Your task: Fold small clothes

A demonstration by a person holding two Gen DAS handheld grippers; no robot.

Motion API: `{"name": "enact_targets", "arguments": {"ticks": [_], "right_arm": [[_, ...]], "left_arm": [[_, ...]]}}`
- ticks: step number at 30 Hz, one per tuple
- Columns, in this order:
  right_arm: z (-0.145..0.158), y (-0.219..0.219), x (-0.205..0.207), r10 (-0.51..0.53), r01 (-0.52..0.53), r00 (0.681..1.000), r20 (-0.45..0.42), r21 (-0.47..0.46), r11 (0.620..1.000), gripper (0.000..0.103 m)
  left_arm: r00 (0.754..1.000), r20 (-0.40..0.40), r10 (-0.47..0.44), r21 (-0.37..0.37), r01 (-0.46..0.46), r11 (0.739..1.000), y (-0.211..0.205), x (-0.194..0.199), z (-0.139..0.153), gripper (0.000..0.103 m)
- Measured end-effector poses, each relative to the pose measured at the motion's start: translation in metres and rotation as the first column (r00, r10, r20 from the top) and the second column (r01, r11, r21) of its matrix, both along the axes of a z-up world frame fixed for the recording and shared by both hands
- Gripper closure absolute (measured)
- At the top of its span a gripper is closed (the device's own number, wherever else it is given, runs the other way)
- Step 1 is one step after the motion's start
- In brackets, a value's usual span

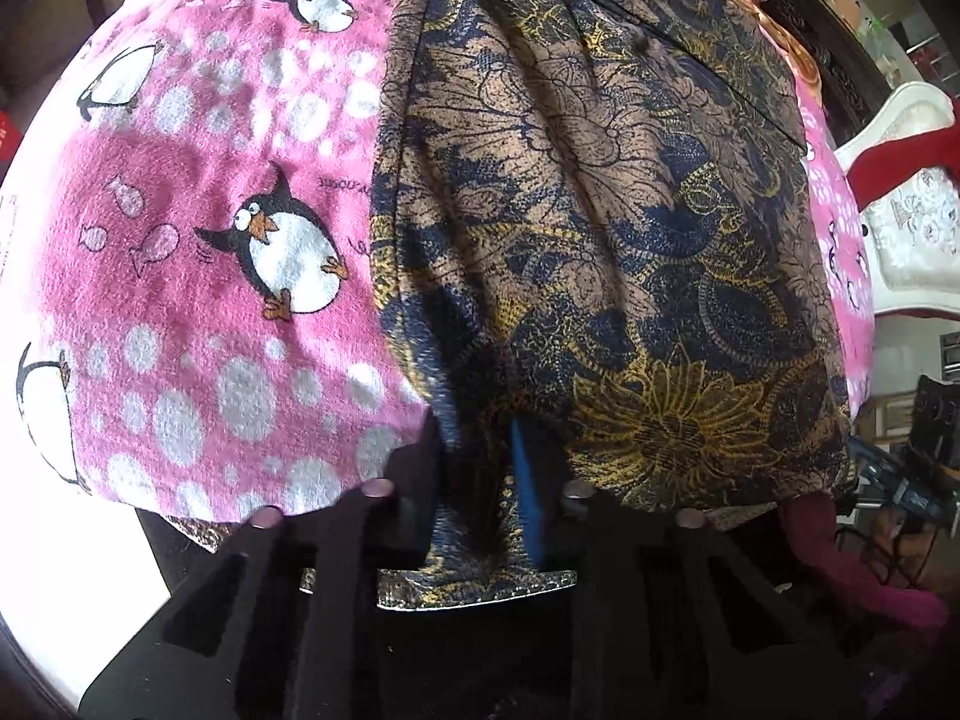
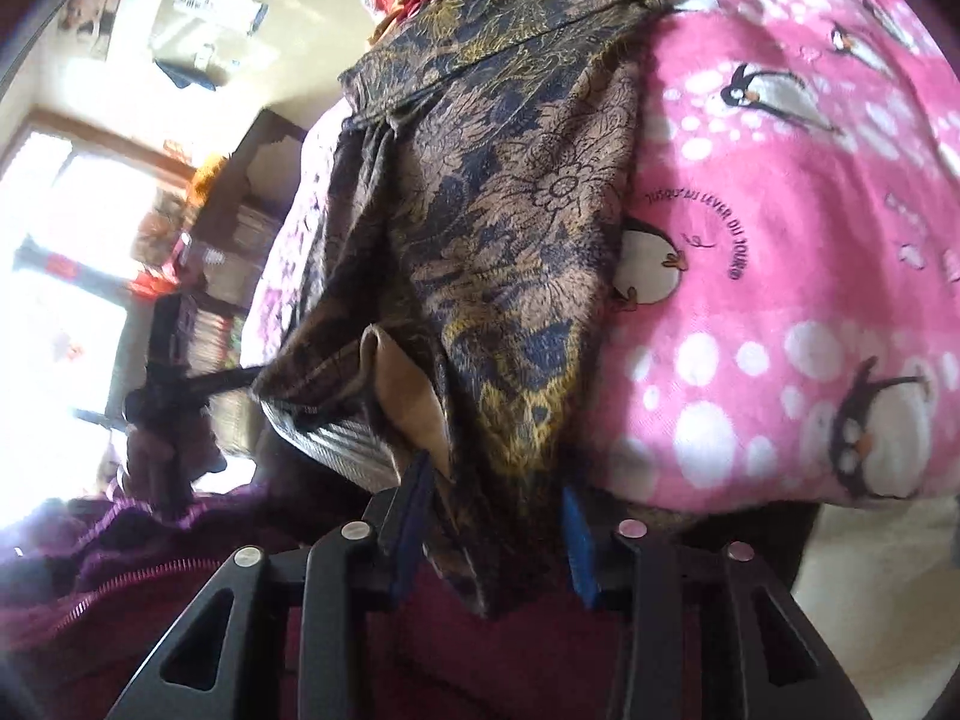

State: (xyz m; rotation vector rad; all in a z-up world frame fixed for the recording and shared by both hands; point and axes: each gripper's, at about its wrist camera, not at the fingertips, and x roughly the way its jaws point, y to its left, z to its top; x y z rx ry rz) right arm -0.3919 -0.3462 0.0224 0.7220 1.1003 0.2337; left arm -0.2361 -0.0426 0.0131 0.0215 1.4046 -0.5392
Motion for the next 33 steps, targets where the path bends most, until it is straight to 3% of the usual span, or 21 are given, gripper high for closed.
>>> {"name": "enact_targets", "arguments": {"ticks": [2, 5, 9, 12, 14, 18, 22, 27, 33], "right_arm": [[-0.007, -0.002, 0.002, -0.029, 0.030, 0.999, -0.014, 0.008, 1.000, 0.094], [0.000, 0.001, 0.000, -0.024, 0.024, 1.000, 0.006, -0.017, 1.000, 0.096], [0.049, -0.005, -0.015, -0.037, 0.037, 0.991, 0.132, 0.002, 0.999, 0.097], [0.073, -0.008, -0.025, -0.027, 0.034, 0.987, 0.159, -0.045, 0.998, 0.097], [0.069, -0.010, -0.027, -0.024, 0.032, 0.990, 0.138, -0.053, 0.998, 0.097], [0.035, -0.011, -0.023, -0.018, 0.021, 0.999, 0.028, -0.103, 0.994, 0.097], [0.018, -0.015, -0.015, -0.015, 0.013, 0.999, -0.031, -0.067, 0.998, 0.097], [0.015, -0.014, -0.008, -0.001, 0.000, 1.000, -0.027, -0.025, 1.000, 0.068], [0.009, -0.003, -0.002, 0.009, -0.009, 1.000, -0.026, -0.005, 1.000, 0.068]], "left_arm": [[1.000, 0.001, -0.008, -0.015, 0.008, 1.000, 0.002, 0.001, 0.003, 0.098], [1.000, 0.015, 0.000, -0.066, 0.001, 0.998, 0.011, 0.002, 0.015, 0.099], [0.994, 0.091, 0.064, -0.122, -0.053, 0.991, 0.041, 0.007, 0.049, 0.099], [0.986, 0.128, 0.108, -0.113, -0.093, 0.989, 0.063, 0.007, 0.062, 0.099], [0.987, 0.100, 0.126, -0.104, -0.115, 0.988, 0.073, 0.008, 0.053, 0.099], [0.987, 0.035, 0.155, -0.067, -0.153, 0.986, 0.080, 0.006, 0.024, 0.099], [0.991, 0.035, 0.126, -0.075, -0.123, 0.990, 0.074, 0.006, 0.026, 0.099], [0.993, 0.032, 0.112, -0.028, -0.112, 0.993, 0.066, 0.014, 0.018, 0.099], [0.993, 0.062, 0.105, 0.038, -0.107, 0.993, 0.052, 0.013, 0.012, 0.095]]}}
